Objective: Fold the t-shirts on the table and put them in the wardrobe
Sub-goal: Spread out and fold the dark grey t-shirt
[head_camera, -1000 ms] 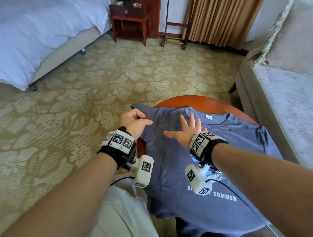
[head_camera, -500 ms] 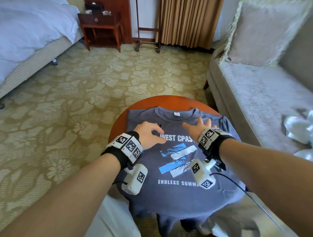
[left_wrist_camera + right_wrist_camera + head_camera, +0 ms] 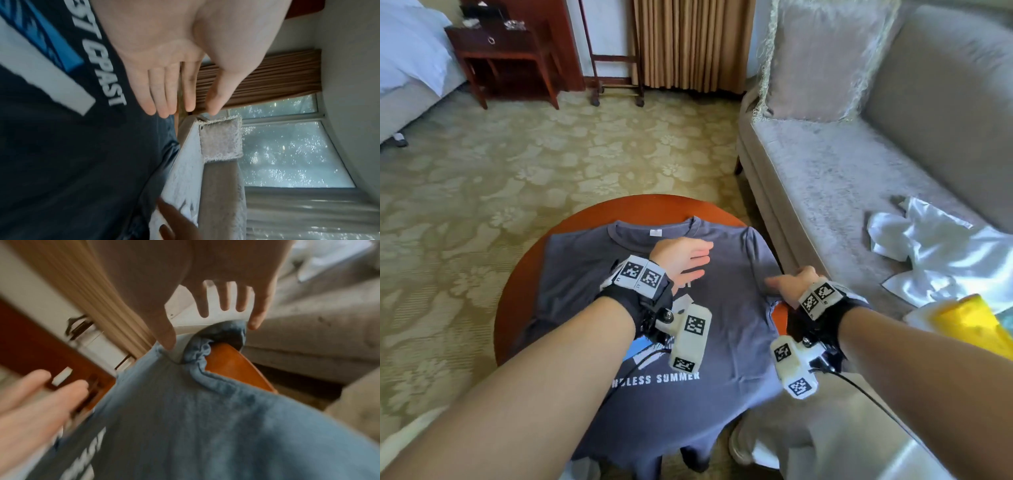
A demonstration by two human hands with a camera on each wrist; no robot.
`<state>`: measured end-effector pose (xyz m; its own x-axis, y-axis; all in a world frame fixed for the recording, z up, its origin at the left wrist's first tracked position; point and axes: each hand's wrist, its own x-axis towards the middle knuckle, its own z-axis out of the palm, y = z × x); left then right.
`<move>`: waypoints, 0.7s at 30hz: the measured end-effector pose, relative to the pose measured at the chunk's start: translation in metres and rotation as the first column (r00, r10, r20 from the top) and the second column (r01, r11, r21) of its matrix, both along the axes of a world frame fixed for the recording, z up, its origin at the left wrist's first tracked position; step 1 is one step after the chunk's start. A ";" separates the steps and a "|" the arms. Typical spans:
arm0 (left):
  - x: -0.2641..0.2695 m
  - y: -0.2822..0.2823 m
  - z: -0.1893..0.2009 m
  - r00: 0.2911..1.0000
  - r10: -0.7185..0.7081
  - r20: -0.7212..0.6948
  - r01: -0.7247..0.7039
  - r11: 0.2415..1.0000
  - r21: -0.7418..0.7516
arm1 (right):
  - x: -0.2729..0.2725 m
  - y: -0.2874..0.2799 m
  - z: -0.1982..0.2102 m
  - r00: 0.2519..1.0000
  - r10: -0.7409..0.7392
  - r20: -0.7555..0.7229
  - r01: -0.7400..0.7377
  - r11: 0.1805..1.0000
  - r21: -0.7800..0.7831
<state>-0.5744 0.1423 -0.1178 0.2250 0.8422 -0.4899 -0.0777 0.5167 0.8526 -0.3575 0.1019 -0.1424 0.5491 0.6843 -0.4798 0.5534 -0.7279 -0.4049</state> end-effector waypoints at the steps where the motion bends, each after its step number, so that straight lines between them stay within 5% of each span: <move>1: 0.012 0.000 -0.005 1.000 -0.009 -0.003 0.009 1.000 0.008 | 0.008 0.001 -0.004 0.990 -0.058 -0.127 0.062 0.998 0.027; 4: 0.041 -0.002 -0.019 1.000 -0.018 0.012 0.017 0.999 0.044 | 0.023 0.000 -0.015 0.887 -0.072 -0.457 0.094 0.995 0.026; 8: 0.070 -0.004 -0.035 0.994 -0.109 0.016 0.109 0.994 0.030 | 0.028 -0.004 -0.036 0.715 -0.232 -0.660 0.291 0.957 -0.021; 10: 0.079 -0.004 -0.040 0.984 -0.155 -0.093 0.166 0.977 0.133 | 0.031 0.003 -0.044 0.634 -0.283 -0.720 0.375 0.927 -0.034; 15: 0.080 0.004 -0.053 0.990 -0.140 -0.026 0.142 0.984 0.111 | 0.049 0.013 -0.052 0.604 -0.319 -0.730 0.436 0.899 -0.032; 21: 0.075 0.010 -0.051 0.997 -0.069 0.019 0.067 0.994 0.088 | 0.074 0.038 -0.059 0.666 -0.254 -0.701 0.450 0.887 0.107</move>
